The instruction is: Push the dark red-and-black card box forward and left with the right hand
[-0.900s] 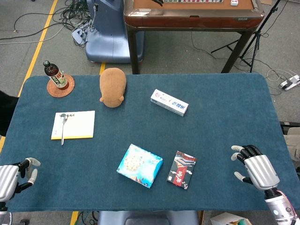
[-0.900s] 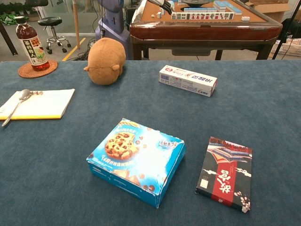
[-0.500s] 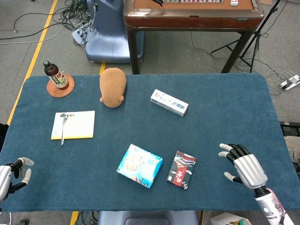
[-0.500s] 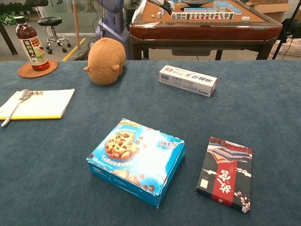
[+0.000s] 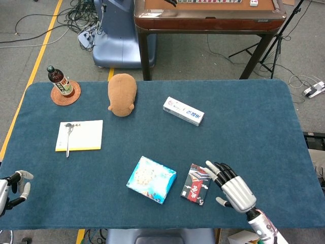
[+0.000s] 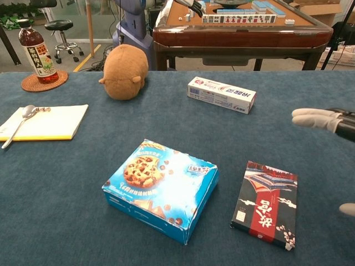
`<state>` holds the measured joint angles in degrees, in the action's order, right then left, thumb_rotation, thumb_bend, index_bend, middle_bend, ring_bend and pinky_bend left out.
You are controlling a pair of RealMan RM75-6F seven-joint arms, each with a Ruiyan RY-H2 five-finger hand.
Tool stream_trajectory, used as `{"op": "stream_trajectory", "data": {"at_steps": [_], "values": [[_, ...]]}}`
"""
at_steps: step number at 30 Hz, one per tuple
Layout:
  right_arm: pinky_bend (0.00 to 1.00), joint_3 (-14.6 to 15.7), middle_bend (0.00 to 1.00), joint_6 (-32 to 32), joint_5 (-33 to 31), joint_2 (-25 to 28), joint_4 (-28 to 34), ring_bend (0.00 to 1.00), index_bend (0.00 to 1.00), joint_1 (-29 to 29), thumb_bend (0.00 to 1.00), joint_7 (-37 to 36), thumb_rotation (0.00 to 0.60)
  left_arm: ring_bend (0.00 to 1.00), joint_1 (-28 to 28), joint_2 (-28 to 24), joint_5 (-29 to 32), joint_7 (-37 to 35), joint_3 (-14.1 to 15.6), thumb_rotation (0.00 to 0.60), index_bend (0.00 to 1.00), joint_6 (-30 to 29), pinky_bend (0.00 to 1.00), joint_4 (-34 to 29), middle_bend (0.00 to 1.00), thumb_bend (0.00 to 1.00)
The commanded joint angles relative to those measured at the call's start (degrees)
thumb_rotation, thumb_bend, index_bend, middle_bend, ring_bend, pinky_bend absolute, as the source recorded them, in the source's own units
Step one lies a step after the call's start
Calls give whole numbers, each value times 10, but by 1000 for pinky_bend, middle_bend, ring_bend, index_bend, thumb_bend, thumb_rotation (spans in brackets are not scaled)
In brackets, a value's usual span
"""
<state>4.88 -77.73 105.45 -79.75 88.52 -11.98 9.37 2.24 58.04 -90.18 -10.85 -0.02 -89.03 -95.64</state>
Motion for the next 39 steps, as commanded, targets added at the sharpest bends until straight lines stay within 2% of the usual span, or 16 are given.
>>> {"op": "stream_trajectory", "data": {"at_steps": [1,8,20,29,39], "values": [[87,11,0,14,13,-28,-10,0,19,-6,0,19,600,688,0,-1,2,-4,-1,600,467,1,799,1,716,484],[73,20,0,42,19,-70,-24,0,18,-16,0,50,600,688,-1,-3,3,-12,-2,600,467,0,800,3,716,483],[66,12,0,58,10,-121,-52,0,18,-31,0,82,600,689,-5,-6,10,-33,-8,600,468,-8,800,10,716,484],[8,12,0,56,5,-162,-97,0,0,-36,0,82,600,689,-7,-9,14,-42,-10,600,469,-7,800,13,716,484],[3,16,0,44,4,-193,-137,0,0,-41,0,59,600,689,-8,-9,14,-44,-10,600,469,-6,800,14,716,483]]}}
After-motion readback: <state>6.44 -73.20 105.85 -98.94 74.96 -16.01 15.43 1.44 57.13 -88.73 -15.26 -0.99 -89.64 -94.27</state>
